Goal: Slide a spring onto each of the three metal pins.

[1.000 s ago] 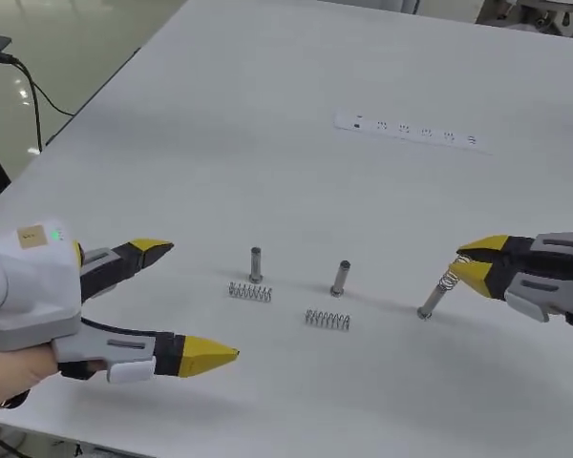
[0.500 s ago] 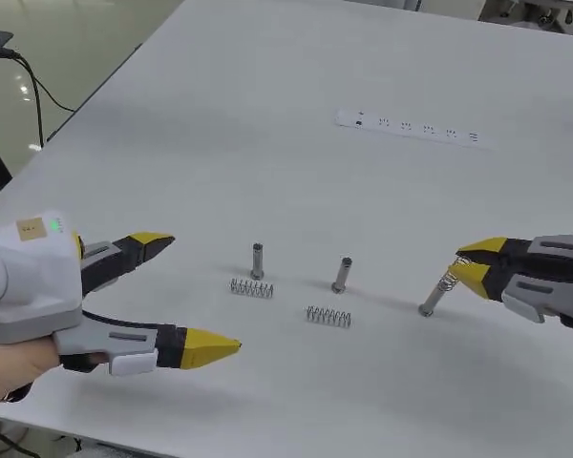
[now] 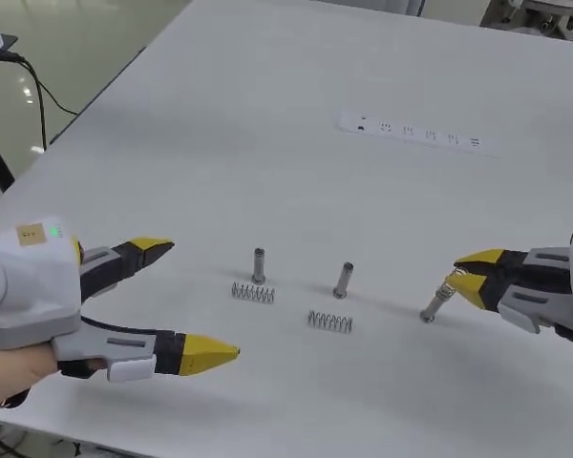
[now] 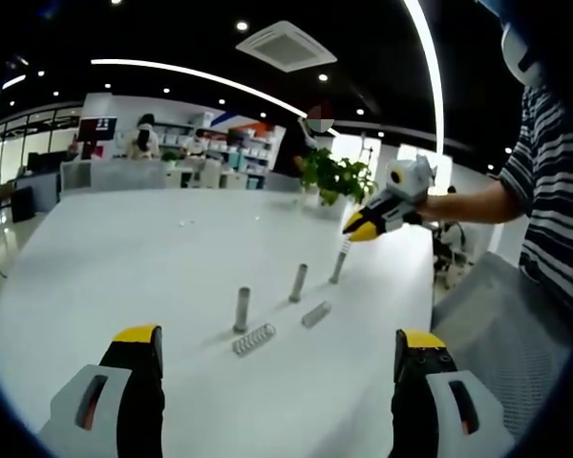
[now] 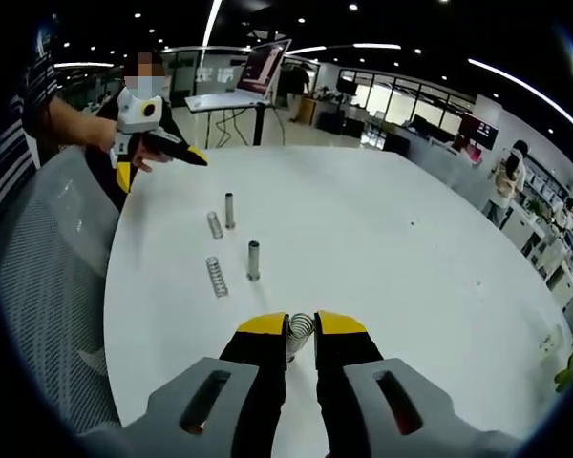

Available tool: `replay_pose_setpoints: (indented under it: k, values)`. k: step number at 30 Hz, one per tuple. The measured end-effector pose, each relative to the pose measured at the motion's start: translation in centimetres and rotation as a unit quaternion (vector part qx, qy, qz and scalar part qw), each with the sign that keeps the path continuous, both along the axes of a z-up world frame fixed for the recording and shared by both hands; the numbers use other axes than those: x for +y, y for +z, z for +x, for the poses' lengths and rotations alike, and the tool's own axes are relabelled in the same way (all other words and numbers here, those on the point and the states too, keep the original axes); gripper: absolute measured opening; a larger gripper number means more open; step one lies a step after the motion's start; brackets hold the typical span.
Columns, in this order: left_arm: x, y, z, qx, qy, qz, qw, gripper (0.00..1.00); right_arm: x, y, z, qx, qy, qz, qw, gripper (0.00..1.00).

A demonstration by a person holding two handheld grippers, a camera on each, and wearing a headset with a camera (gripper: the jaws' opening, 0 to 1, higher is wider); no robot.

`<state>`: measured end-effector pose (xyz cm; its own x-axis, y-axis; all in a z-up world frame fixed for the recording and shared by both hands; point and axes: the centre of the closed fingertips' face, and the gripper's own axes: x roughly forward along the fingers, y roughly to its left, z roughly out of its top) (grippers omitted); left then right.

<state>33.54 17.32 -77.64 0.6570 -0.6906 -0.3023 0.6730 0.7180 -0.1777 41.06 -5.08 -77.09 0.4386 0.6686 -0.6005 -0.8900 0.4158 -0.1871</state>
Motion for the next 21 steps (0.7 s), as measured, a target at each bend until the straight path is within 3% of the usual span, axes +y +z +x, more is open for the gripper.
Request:
replay_pose_setpoints:
  k: [21]
  values:
    - [-0.1, 0.3, 0.3, 0.001, -0.003, 0.000, 1.0000, 0.98, -0.2, -3.5, 0.4, 0.021, 0.005, -0.037, 0.9991, 0.08]
